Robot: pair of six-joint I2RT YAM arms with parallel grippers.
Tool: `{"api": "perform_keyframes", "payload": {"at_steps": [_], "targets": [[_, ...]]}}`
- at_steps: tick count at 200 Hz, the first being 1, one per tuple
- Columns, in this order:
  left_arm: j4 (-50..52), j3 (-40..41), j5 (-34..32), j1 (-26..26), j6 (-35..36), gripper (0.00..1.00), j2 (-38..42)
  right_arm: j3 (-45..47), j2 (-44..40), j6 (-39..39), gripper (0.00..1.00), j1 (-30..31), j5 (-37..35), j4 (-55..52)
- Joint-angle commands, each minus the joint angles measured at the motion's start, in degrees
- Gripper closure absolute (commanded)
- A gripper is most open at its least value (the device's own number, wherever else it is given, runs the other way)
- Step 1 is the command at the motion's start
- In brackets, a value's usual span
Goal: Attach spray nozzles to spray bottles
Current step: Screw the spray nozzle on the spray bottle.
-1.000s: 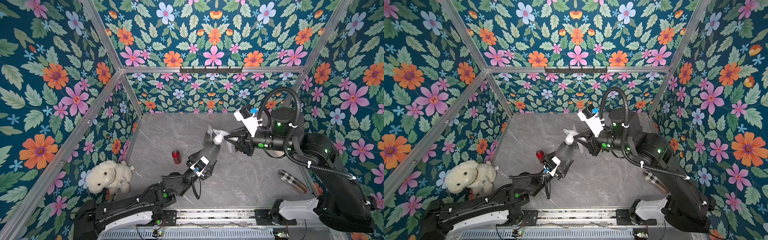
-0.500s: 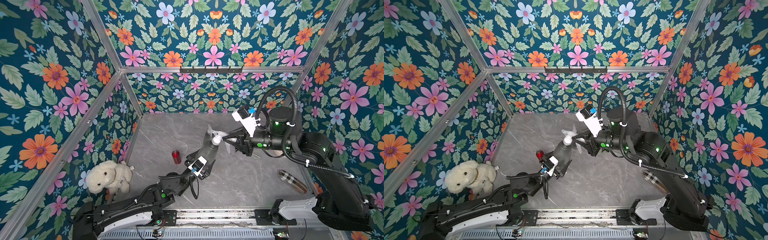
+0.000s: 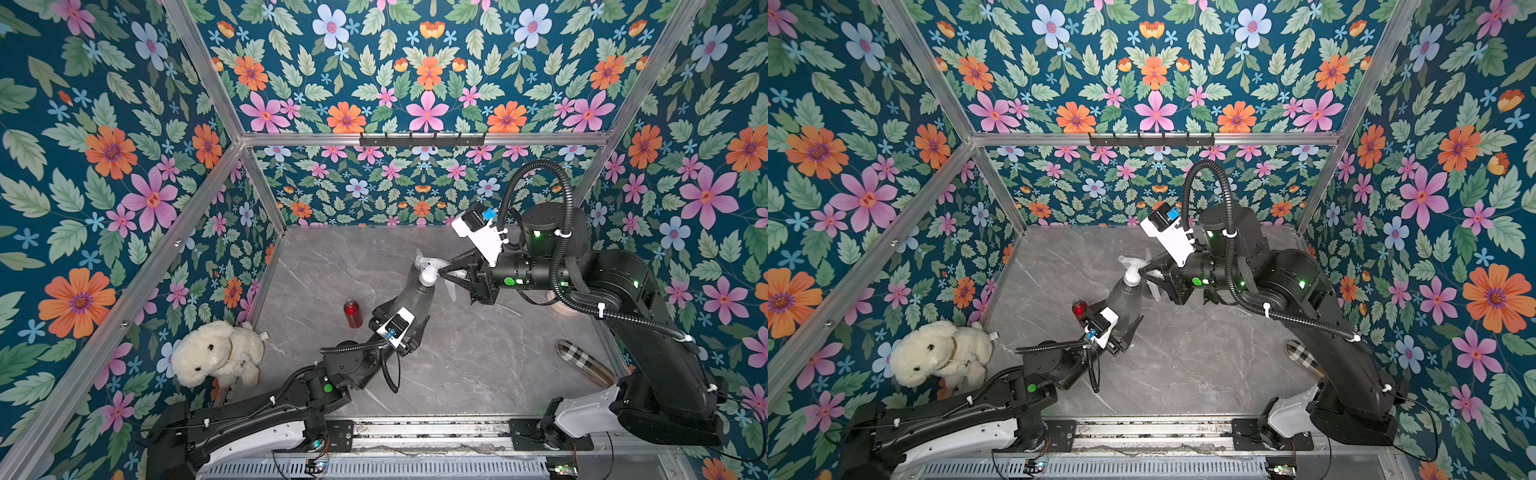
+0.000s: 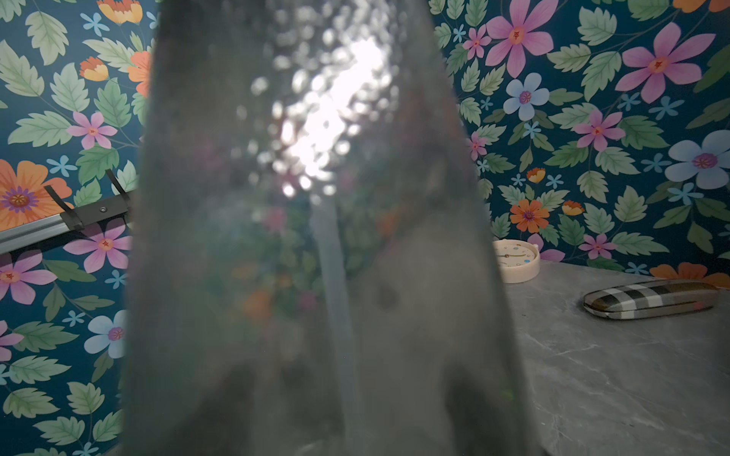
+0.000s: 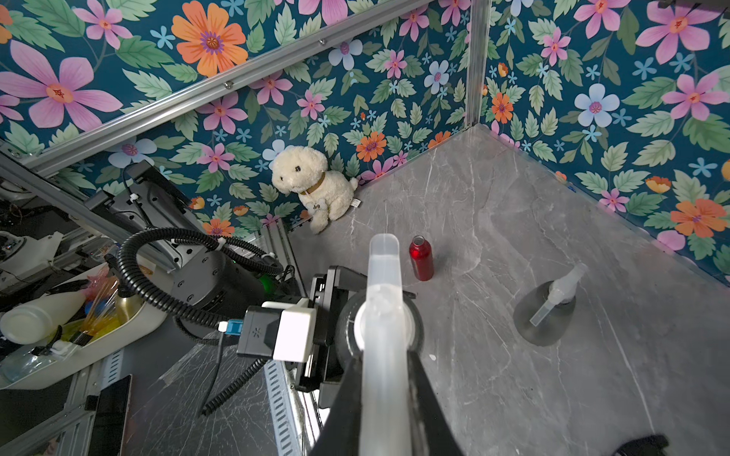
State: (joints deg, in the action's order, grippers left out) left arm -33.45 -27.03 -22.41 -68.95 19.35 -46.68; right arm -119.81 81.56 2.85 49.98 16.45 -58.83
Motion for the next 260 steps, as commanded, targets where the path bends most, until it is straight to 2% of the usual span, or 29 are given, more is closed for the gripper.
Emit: {"api": "perform_keyframes", "payload": {"at_steps": [1,58,90,117,140,199,227,260], "targets": [[-4.7,-0.5,3.2,-0.1,2.1,1.0,0.3,1.0,0.8,-0.7,1.0,0.3,4.2,-4.8],[-3.7,-0.9,1.7,0.0,1.7,1.0,-0.2,-2.1,1.5,-0.8,1.0,0.8,1.8,-5.0],[-3.4,-1.0,1.4,-0.1,1.3,1.0,-0.5,-2.5,1.2,-0.5,0.79,0.9,0.5,-4.2],[-3.2,-1.1,1.1,0.0,1.2,1.0,-0.8,-2.5,0.7,-0.2,0.7,0.9,-0.3,-3.2],[-3.2,-1.2,1.0,0.0,1.0,1.0,-1.0,-2.5,0.2,0.0,0.68,0.9,-0.8,-2.3],[-4.4,-0.9,0.4,0.0,0.6,1.0,-1.3,-2.2,-1.0,-1.0,0.44,2.8,-3.1,0.4],[-5.2,-0.7,1.1,0.5,-0.1,1.0,-1.3,1.1,-5.2,-1.1,0.34,3.4,-5.4,7.7],[-5.5,-0.3,3.2,1.4,-1.6,1.0,-0.7,10.3,-13.7,0.1,0.32,3.4,-11.8,20.2]]}}
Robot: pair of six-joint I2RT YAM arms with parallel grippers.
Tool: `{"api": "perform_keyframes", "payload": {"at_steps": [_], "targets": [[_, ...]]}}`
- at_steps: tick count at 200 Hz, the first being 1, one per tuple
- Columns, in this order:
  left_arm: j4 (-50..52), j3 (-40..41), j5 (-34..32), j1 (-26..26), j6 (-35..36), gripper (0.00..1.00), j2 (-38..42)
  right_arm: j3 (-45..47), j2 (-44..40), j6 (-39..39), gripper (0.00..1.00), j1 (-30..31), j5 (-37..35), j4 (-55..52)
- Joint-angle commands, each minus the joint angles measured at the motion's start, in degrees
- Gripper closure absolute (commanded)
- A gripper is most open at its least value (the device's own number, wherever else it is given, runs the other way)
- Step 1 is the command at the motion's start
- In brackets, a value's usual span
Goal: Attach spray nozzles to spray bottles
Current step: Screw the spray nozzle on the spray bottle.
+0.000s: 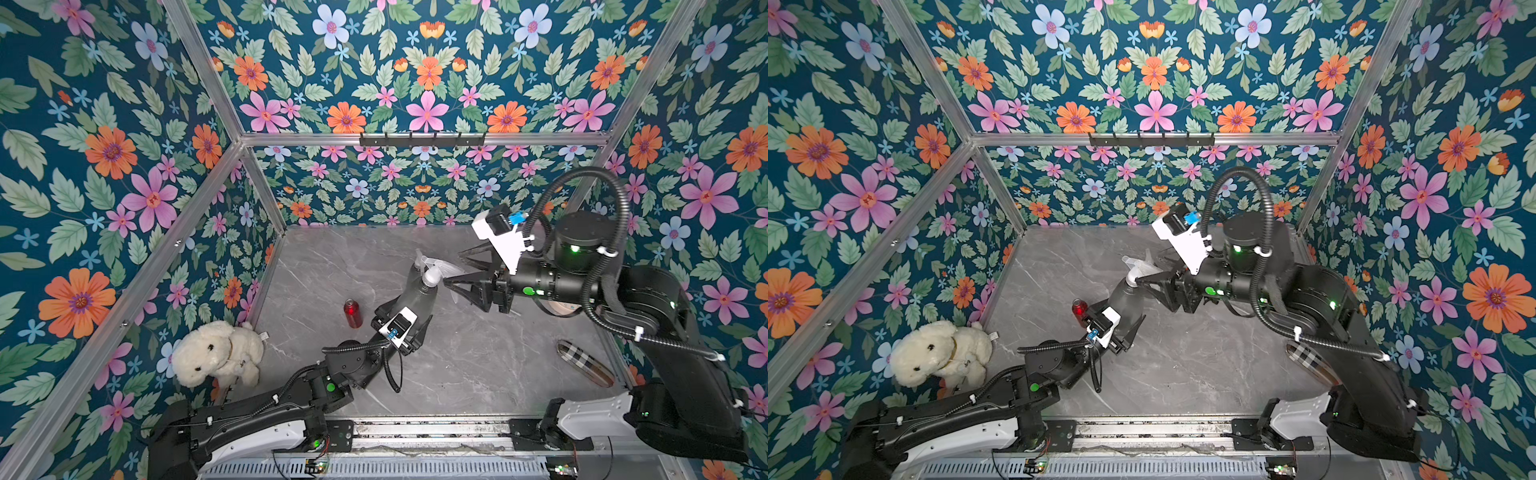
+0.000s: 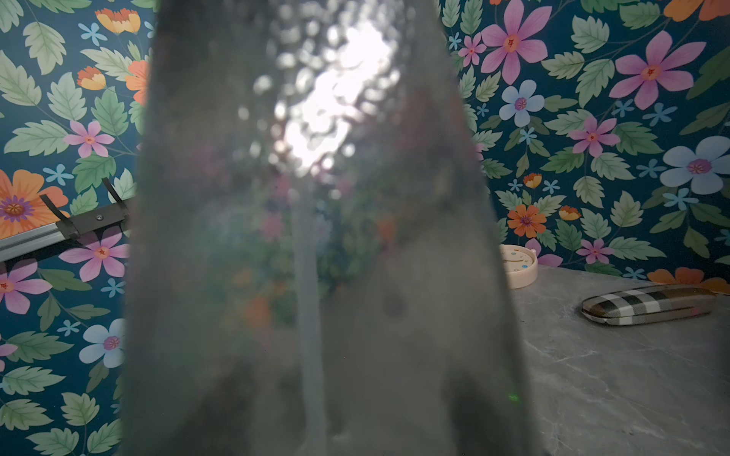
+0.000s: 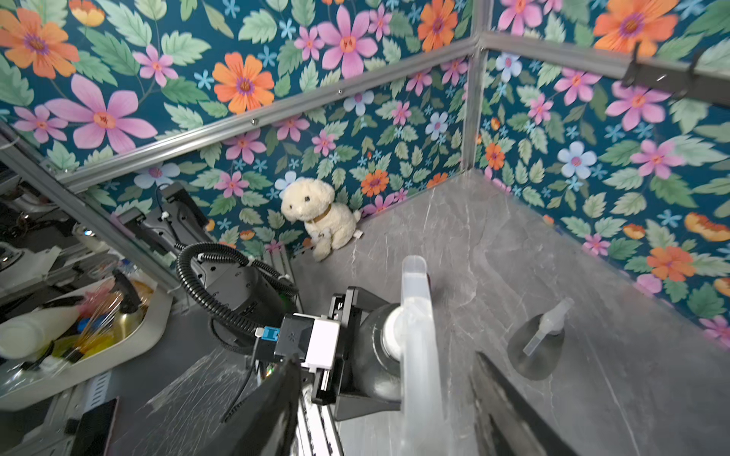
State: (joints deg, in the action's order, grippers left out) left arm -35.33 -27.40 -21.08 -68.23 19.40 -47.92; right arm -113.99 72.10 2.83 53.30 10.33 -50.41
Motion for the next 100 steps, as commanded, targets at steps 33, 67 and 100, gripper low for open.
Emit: {"api": "perform_keyframes", "payload": {"at_steps": [33,67,100], "targets": [[-2.5,0.2,8.0,3.3,-4.9,1.0,2.7,15.3,-11.4,0.2,0.32,-0.2,-13.0,18.9],[-0.5,-0.3,20.0,8.5,-11.1,1.0,5.9,19.4,-11.8,1.0,0.32,-2.2,-10.3,17.7],[1.4,-1.3,27.4,10.6,-14.1,1.0,6.8,21.0,-10.6,1.7,0.3,-3.8,-5.6,17.9]]}}
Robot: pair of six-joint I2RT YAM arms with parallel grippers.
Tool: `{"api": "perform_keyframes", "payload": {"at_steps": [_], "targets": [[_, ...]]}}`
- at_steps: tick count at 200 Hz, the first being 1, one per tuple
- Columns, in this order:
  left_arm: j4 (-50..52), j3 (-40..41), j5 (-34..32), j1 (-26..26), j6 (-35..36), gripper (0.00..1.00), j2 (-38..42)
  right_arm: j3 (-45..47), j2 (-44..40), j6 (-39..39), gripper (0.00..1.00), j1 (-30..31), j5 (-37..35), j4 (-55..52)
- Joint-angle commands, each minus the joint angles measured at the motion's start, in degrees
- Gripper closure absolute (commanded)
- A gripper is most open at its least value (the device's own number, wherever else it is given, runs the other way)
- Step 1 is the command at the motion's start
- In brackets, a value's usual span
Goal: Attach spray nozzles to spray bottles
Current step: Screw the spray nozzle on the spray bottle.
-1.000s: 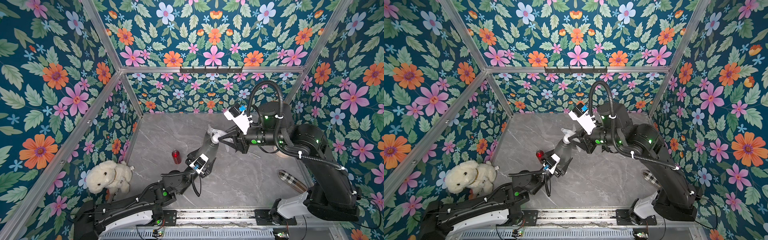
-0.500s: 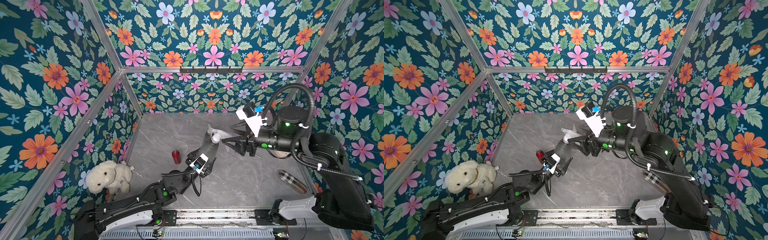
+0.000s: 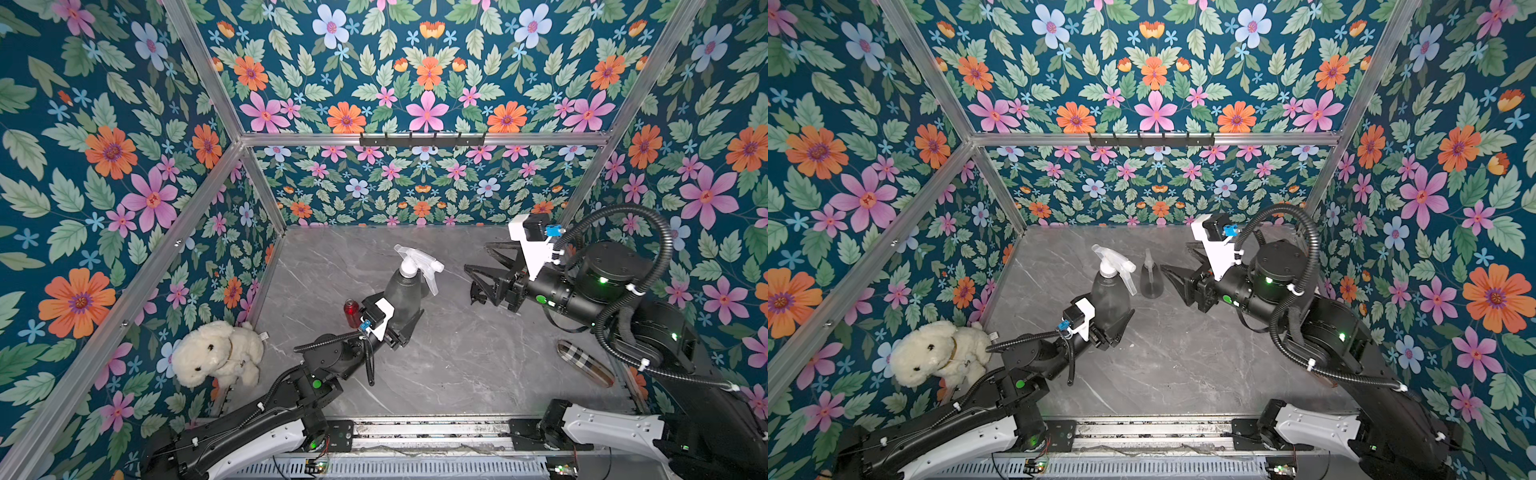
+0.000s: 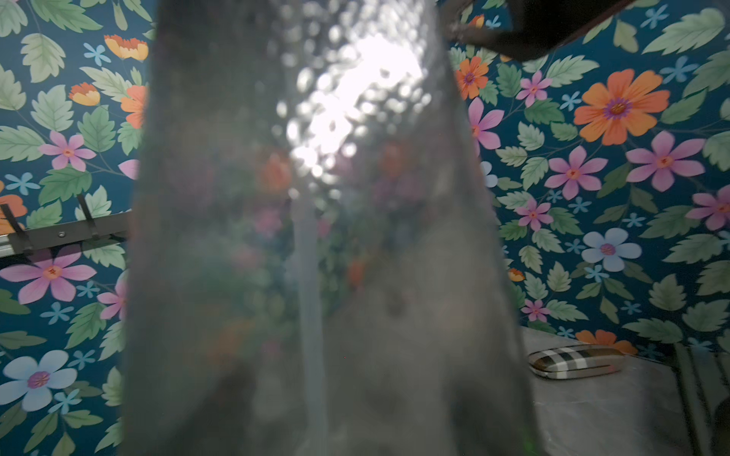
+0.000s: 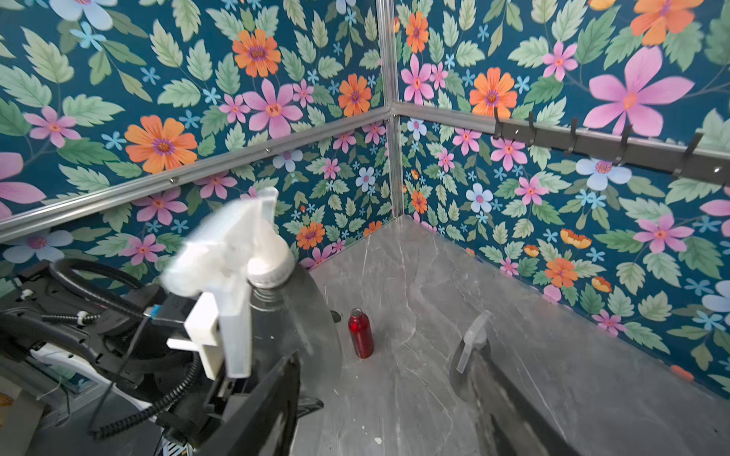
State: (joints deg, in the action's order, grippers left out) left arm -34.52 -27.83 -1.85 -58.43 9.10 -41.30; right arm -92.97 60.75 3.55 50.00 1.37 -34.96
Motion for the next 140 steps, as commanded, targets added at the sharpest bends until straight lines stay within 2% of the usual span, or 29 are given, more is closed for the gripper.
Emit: {"api": "perform_keyframes", "payload": {"at_steps": [1,47,107,140], "targets": [[0.6,-0.8,8.2,0.9,-3.8,1.0,0.2,-0.1,0.9,0.9,0.3,-0.5,3.7,2.4],[0.9,-1.0,6.4,1.3,-4.1,1.0,-0.5,-1.4,4.3,2.2,0.3,-0.1,9.1,3.4],[0.9,-1.2,6.5,1.8,-4.3,1.0,-1.1,-2.5,6.0,1.0,0.3,2.9,6.9,3.1],[0.8,-1.2,6.2,2.1,-4.5,1.0,-1.4,-3.2,7.3,0.0,0.29,6.8,4.8,3.0]]}}
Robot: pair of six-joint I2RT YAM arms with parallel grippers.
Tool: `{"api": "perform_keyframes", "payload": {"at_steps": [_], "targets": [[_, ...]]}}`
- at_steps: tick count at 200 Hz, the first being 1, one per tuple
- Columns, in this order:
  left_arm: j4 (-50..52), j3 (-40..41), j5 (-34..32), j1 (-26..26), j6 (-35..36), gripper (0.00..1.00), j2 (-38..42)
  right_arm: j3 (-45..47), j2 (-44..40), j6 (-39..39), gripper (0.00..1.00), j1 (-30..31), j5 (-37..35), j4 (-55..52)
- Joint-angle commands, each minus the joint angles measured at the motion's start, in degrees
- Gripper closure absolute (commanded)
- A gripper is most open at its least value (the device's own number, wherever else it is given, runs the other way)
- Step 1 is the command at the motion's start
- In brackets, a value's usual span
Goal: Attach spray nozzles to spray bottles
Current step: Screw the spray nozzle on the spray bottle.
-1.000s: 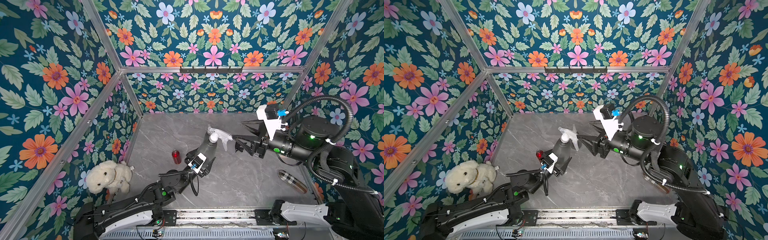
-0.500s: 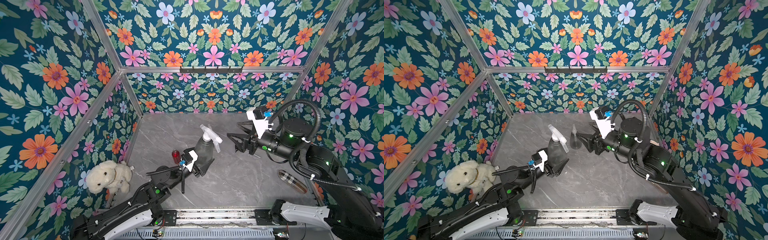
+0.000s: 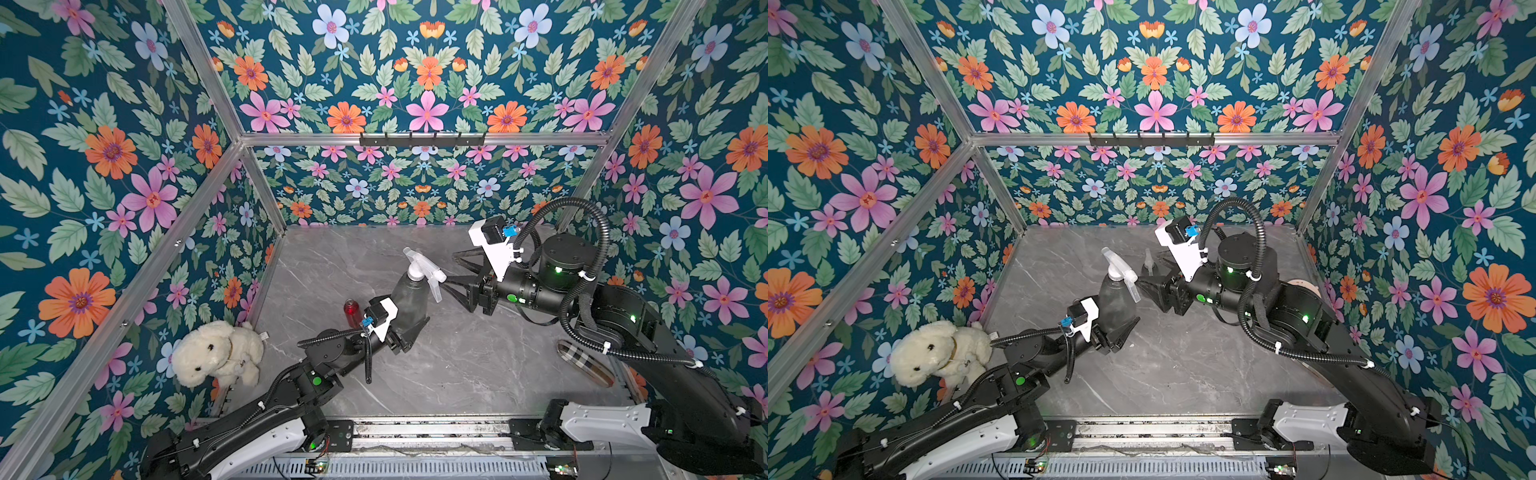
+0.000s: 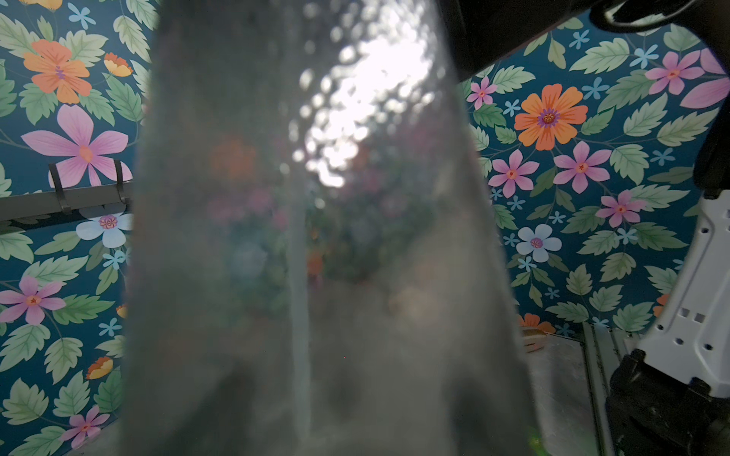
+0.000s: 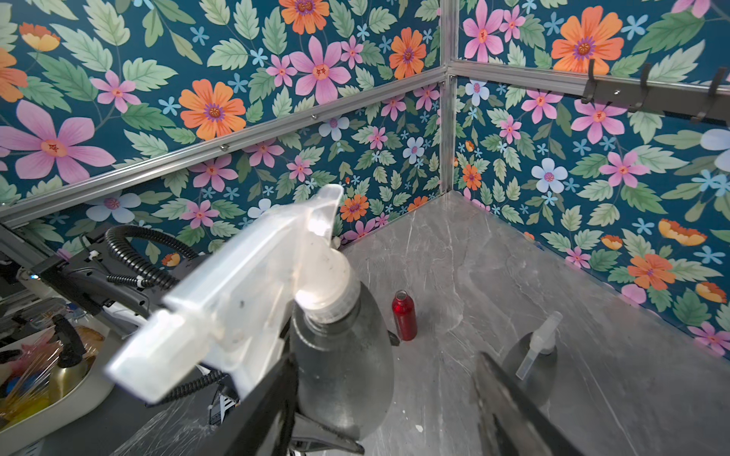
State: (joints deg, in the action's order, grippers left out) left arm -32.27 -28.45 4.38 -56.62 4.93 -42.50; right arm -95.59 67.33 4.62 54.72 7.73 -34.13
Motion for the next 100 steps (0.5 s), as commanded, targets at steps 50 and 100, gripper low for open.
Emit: {"api": "perform_keyframes", "payload": {"at_steps": [50,100], "targets": [[-1.5,-0.7,2.7,0.8,-0.6,1.0,-0.4,0.3,0.8,-1.5,0.3,3.7,-2.2,3.4],[0.0,-2.0,13.2,2.2,-2.4,1.0,-0.3,3.8,-4.2,-3.9,0.35,-4.8,14.5,4.7]]}}
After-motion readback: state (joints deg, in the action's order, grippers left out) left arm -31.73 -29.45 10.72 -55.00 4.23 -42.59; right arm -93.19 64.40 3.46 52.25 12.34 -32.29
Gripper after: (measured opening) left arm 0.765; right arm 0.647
